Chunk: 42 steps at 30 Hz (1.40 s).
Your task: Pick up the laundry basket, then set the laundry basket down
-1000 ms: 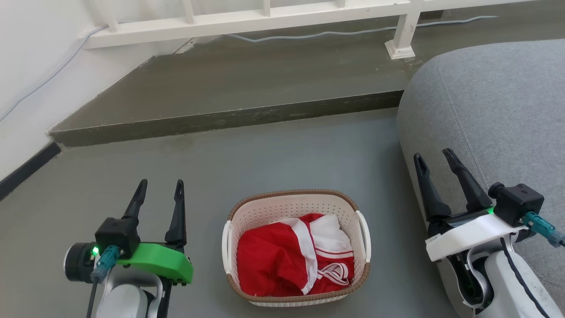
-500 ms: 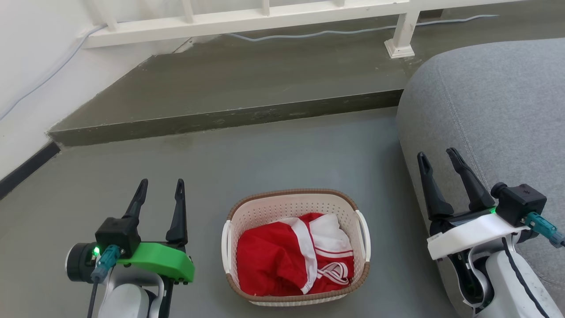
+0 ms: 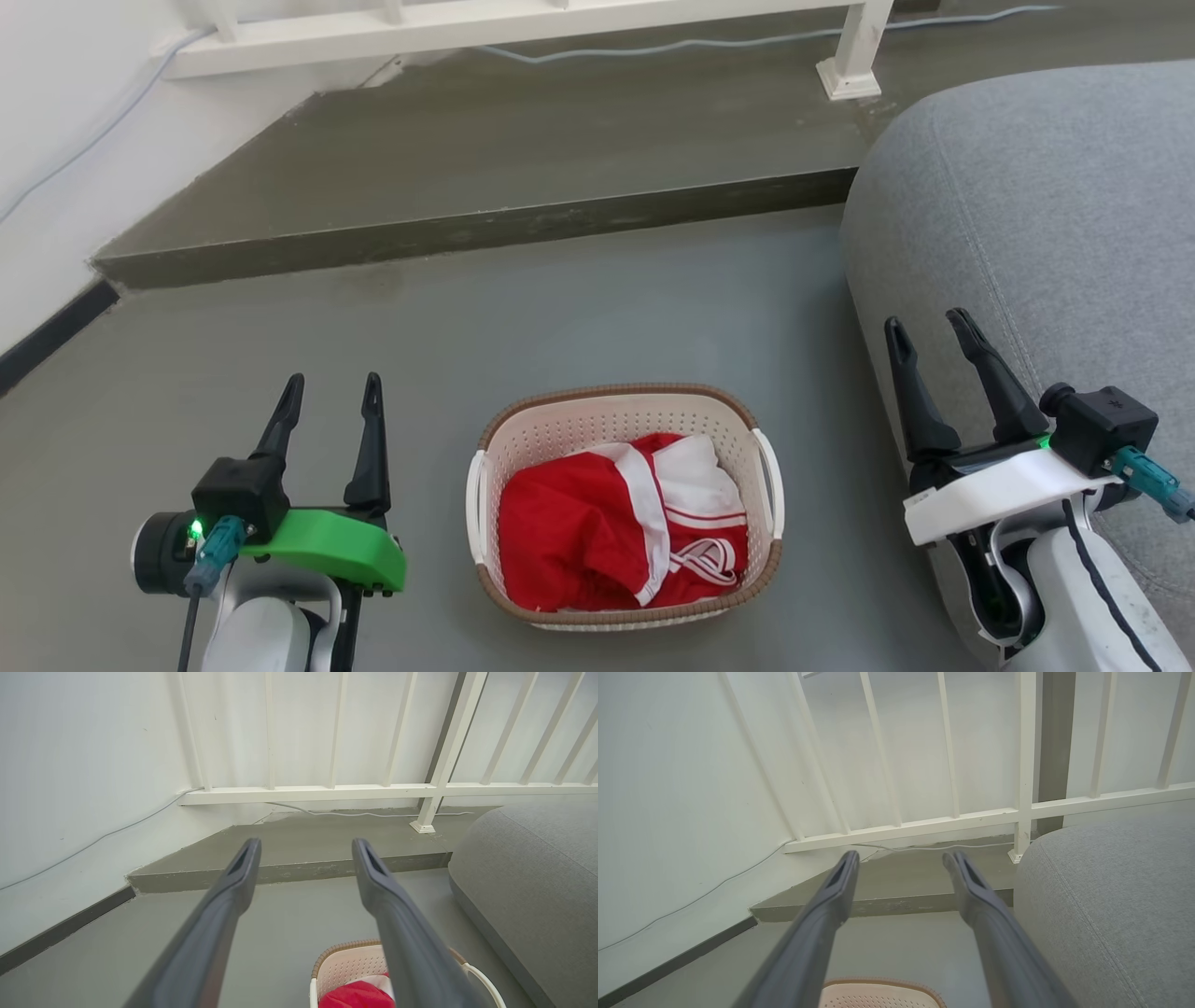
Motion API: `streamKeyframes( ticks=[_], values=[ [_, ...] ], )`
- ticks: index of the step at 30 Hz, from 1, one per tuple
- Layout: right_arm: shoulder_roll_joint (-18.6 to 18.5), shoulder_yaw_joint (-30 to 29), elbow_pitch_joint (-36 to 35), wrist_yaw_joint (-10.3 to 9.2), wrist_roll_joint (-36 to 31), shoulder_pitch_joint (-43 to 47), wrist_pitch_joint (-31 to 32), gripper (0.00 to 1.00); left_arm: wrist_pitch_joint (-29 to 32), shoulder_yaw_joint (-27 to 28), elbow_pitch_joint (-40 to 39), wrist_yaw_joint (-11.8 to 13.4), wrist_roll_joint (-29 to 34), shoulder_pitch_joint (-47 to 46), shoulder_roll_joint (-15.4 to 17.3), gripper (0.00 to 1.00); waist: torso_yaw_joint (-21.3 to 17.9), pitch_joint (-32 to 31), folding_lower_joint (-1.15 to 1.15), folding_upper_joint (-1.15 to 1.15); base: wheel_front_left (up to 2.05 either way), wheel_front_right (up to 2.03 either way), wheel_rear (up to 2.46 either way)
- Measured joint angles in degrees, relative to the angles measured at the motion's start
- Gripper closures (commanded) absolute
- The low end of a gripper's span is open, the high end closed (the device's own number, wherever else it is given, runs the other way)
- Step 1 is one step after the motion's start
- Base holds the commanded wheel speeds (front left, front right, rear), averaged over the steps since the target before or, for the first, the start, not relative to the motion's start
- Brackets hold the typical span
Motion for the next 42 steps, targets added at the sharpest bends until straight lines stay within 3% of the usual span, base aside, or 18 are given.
streamKeyframes(
  ticks=[17,42],
  values=[
    [0.47,-1.88,-0.96,0.02,-0.10,-1.58,-0.01,0.00,0.00,0.25,-0.47,-0.32,0.08,-1.85,-0.23,0.00,-0.64,5.42,0.00,0.00,0.00,0.00,0.00],
    [1.22,-1.53,2.94,0.10,-0.40,-7.94,-0.09,0.00,0.00,-1.56,3.31,-2.60,0.08,-9.81,-0.51,0.00,-1.89,19.00,0.01,0.00,0.00,0.00,0.00]
  ],
)
